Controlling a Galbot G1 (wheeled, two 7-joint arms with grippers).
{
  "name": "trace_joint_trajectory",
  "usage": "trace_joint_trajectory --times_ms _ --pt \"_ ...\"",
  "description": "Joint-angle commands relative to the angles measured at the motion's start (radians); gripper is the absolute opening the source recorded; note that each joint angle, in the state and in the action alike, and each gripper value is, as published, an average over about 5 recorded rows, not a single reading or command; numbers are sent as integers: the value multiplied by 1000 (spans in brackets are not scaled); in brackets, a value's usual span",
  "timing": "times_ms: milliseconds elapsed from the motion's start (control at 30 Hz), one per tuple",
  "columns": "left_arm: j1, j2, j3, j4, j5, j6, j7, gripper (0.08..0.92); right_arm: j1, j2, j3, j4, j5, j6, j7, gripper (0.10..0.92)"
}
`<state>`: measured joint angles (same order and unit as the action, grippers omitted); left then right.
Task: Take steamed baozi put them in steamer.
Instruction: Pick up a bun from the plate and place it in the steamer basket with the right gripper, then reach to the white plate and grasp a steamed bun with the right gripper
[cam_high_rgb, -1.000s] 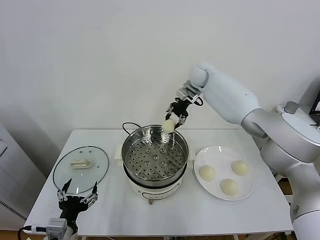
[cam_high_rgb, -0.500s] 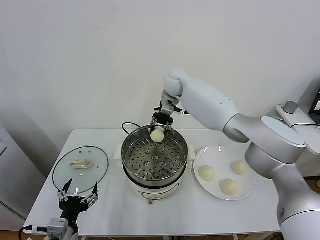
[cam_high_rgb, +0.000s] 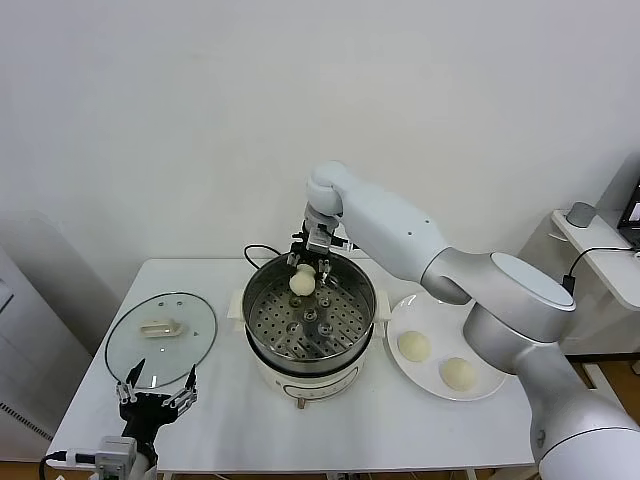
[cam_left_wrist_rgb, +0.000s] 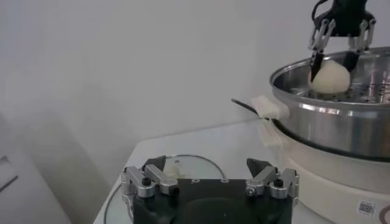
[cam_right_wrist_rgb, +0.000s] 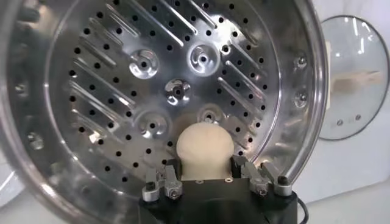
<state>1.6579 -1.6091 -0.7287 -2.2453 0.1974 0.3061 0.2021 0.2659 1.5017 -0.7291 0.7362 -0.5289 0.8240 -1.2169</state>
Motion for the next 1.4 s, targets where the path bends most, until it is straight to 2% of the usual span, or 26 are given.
trace_joint_trajectory --times_ms 33,267,333,533,667,800,1000,1200,1300,1400 --pt "-1 -49 -1 4 0 1 2 823 -23 21 27 -38 -106 49 69 501" --pt "-3 -49 1 8 0 2 2 823 -31 16 22 -37 -89 49 68 503" --pt "-2 -49 0 9 0 2 2 823 -29 13 13 -36 -66 49 64 526" --pt "-2 -49 0 8 0 3 4 823 4 -27 -53 6 116 40 -34 686" --pt "0 -49 0 7 0 3 4 823 48 -77 -86 70 229 -35 -94 786" --pt "0 -49 1 3 0 4 5 823 118 -155 -132 172 367 -244 -140 820" --pt "1 -49 2 -6 -2 6 8 823 230 -332 -221 331 673 -748 -130 823" --pt "0 -42 3 -10 -19 14 11 823 274 -509 -182 443 721 -1193 -93 823" --pt "-4 -33 10 -3 -25 18 12 823 277 -587 -182 490 781 -1322 -59 823" --pt "-6 -23 17 5 -27 20 13 823 282 -659 -188 541 798 -1389 -67 823"
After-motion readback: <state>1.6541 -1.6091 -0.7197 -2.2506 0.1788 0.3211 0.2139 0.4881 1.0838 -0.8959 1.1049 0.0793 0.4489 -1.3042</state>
